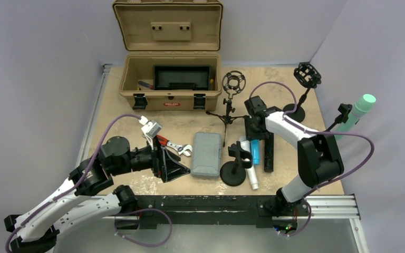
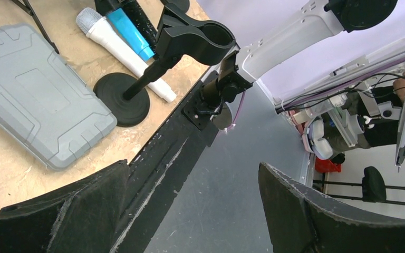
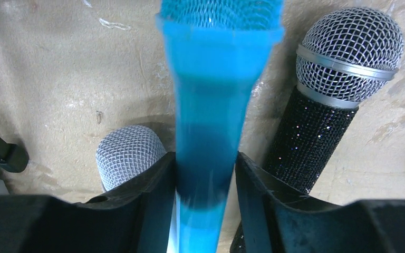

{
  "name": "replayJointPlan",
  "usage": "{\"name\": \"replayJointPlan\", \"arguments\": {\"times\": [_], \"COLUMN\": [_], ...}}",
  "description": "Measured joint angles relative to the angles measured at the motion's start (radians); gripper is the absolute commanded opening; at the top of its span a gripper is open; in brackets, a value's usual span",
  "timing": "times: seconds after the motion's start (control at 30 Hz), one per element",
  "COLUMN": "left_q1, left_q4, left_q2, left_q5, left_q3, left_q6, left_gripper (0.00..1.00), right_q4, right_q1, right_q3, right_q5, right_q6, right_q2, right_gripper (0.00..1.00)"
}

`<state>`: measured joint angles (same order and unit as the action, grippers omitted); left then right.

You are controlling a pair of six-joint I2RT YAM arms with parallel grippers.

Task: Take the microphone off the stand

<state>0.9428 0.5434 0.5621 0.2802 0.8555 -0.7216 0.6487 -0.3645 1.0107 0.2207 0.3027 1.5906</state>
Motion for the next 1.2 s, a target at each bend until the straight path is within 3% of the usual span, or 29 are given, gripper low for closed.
{"name": "replayJointPlan", "arguments": {"times": [0.13,0.37,0.57,0.8,0.97,1.2], "left_q1": [0.000,0.000,0.000,0.000,0.000,0.000], "left_q4": [0.002,0.000,0.000,-0.003,-0.001,0.024], "left_q2": [0.001,0.016,0.016,0.006,-0.016,-0.051], "left_q5": [0.000,0.000,0.000,0.000,0.000,-0.005], "left_q3": [0.000,0.000,0.000,0.000,0.000,0.000], "left_q6": [0.000,0.004,0.007,0.008,0.009,0.035], "left_gripper": [0.89,0.90,0.89,0.89,0.90,0.90], "right_q4": [-0.005,0.040,0.100,0.109,0.114,0.214], "right_q1": [0.000,0.000,0.000,0.023,0.217,0.478], "right_q3": [-0.001,0.043,0.262,0.623,0.805,1.060], "right_q5": [-0.002,-0.002,0.021,0.184,0.178,0.072], "right_q6": [0.004,0.003,-0.008,-0.017,-0.031,-0.048], "right_q2": [-0.024,-0.146,-0.292,-0.332,-0.266,-0.023], "right_gripper": [0.55,0.55,0.46,0.38,0.37,0.36]}}
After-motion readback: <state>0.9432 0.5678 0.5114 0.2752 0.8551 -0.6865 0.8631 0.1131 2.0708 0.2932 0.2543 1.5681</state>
